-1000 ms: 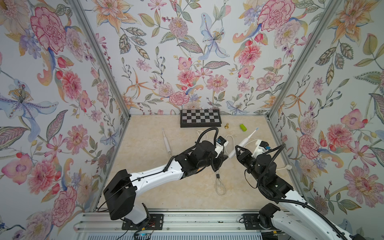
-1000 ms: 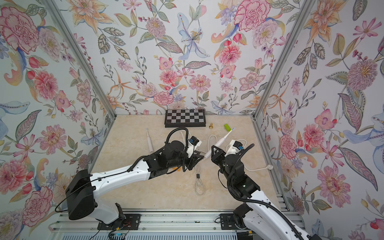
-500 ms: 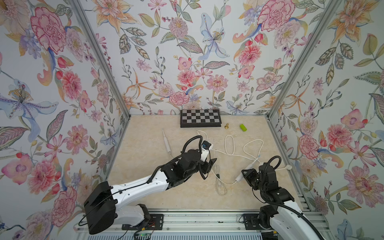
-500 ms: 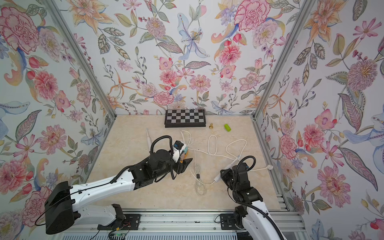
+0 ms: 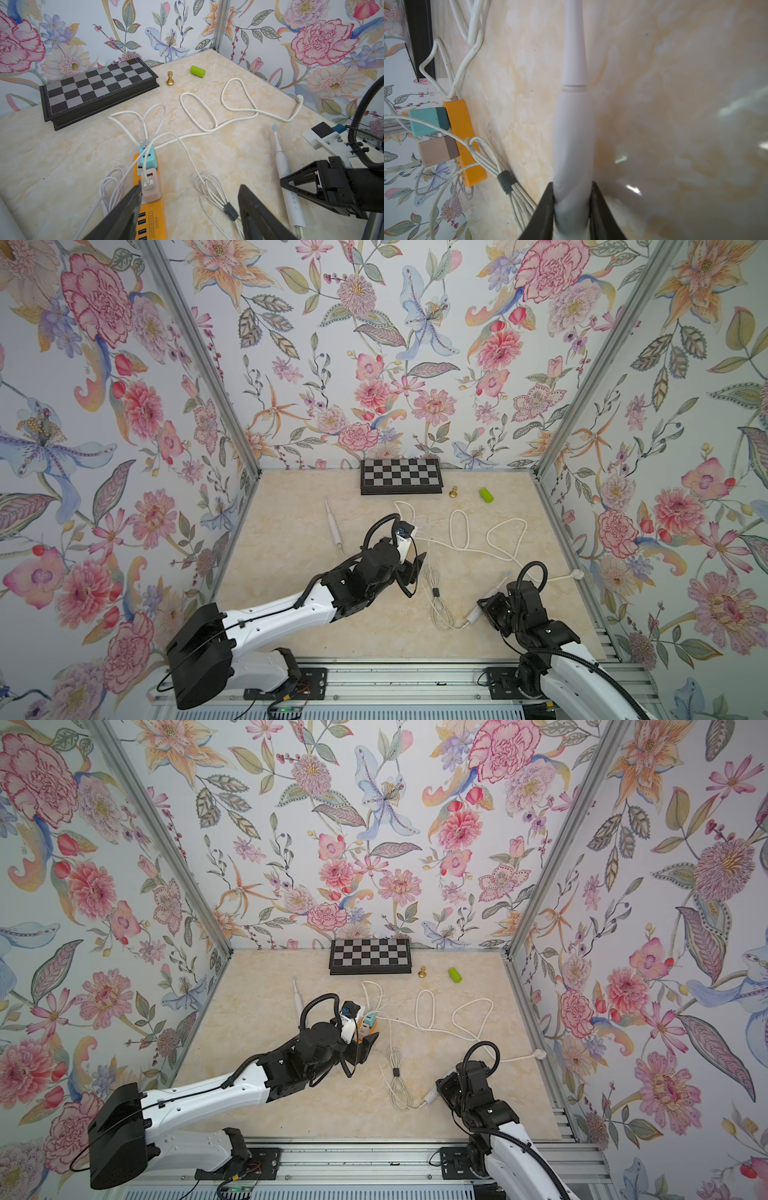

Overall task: Charge the electric toothbrush
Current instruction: Place the electric toothbrush at the center of the board, then reset both arms

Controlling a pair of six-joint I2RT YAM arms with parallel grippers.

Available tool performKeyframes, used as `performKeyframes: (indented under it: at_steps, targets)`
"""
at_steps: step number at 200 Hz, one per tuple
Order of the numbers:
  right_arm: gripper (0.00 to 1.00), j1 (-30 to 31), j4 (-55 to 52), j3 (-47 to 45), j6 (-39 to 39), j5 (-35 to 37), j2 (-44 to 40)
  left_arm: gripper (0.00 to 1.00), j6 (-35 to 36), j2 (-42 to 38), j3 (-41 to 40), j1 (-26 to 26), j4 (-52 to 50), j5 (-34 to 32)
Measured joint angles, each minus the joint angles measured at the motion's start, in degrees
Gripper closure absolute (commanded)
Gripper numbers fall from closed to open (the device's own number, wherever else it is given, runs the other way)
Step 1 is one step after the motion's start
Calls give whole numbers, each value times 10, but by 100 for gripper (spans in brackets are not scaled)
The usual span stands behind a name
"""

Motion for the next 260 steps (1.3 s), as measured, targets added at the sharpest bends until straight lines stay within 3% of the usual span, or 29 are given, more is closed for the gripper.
performKeyframes:
  at_steps: [48,78,93,116,136,156,191,228,260]
  targets:
    - [30,0,-85,52,-10,27,1,1,12,-20,0,6,-14,-77]
    - [0,-7,-164,147,-53,102,-6,1,16,-49,6,38,-47,-185]
    - [0,-24,-170,218,-101,155,17,1,14,-67,7,88,-66,-244]
    - [0,-43,-111,275,-202,251,71,1,16,-97,-21,214,-58,-332]
    - [0,-52,-8,254,-310,332,112,1,37,-123,-111,320,3,-384]
    - [0,-68,123,176,-408,379,141,1,77,-127,-240,391,112,-384]
    - [0,-135,314,64,-493,359,242,1,152,-33,-386,423,359,-341]
    - [0,-145,501,57,-564,280,350,1,226,38,-399,440,564,-288]
    - [0,-188,664,57,-612,186,423,1,235,80,-412,484,686,-211]
